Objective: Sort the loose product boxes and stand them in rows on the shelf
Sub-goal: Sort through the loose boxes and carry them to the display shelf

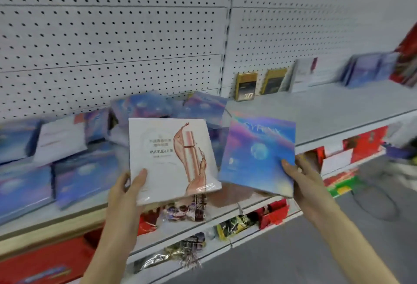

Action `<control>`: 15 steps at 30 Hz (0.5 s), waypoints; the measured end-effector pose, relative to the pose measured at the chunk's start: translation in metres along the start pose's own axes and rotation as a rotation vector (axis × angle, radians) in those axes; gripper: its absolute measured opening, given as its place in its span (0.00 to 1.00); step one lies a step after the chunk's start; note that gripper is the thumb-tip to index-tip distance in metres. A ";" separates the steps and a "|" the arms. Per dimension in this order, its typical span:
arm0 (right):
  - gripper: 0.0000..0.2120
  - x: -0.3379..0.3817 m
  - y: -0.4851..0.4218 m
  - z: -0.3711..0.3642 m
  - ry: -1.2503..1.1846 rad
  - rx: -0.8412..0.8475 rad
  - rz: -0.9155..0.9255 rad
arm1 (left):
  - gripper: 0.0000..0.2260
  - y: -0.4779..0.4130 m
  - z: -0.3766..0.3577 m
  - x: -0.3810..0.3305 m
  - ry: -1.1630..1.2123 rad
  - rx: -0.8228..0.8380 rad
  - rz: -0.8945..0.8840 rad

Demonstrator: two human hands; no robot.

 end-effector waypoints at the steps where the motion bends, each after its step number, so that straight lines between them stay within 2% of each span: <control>1: 0.31 0.007 0.005 0.025 0.000 -0.031 0.021 | 0.03 0.007 -0.024 0.007 0.019 0.027 0.015; 3: 0.43 0.019 0.013 0.074 0.005 -0.106 0.037 | 0.05 0.021 -0.070 0.020 0.059 0.078 0.055; 4: 0.46 0.029 0.017 0.101 0.001 -0.147 0.048 | 0.05 0.028 -0.096 0.028 0.081 0.104 0.078; 6: 0.42 0.042 0.022 0.131 -0.002 -0.195 0.050 | 0.05 0.038 -0.126 0.035 0.128 0.115 0.122; 8: 0.30 0.061 0.024 0.170 -0.043 -0.225 0.068 | 0.05 0.044 -0.170 0.044 0.144 0.167 0.142; 9: 0.27 0.070 0.022 0.185 -0.057 -0.236 0.076 | 0.06 0.045 -0.190 0.049 0.149 0.180 0.139; 10: 0.27 0.079 0.019 0.198 -0.052 -0.255 0.085 | 0.06 0.045 -0.208 0.053 0.150 0.195 0.130; 13: 0.40 0.097 -0.002 0.233 -0.014 -0.327 0.118 | 0.13 0.041 -0.260 0.065 0.139 0.237 0.106; 15: 0.38 0.106 -0.024 0.253 -0.035 -0.337 0.107 | 0.13 0.032 -0.292 0.075 0.130 0.251 0.114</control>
Point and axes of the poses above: each hand's wrist, its own y-axis away from the middle knuckle, its own z-axis out of the back of the hand, x = y × z, the point moved 1 cm from there along -y, towards the middle knuckle, and after that the axes turned 15 degrees about -z, right-handed, at the moved point
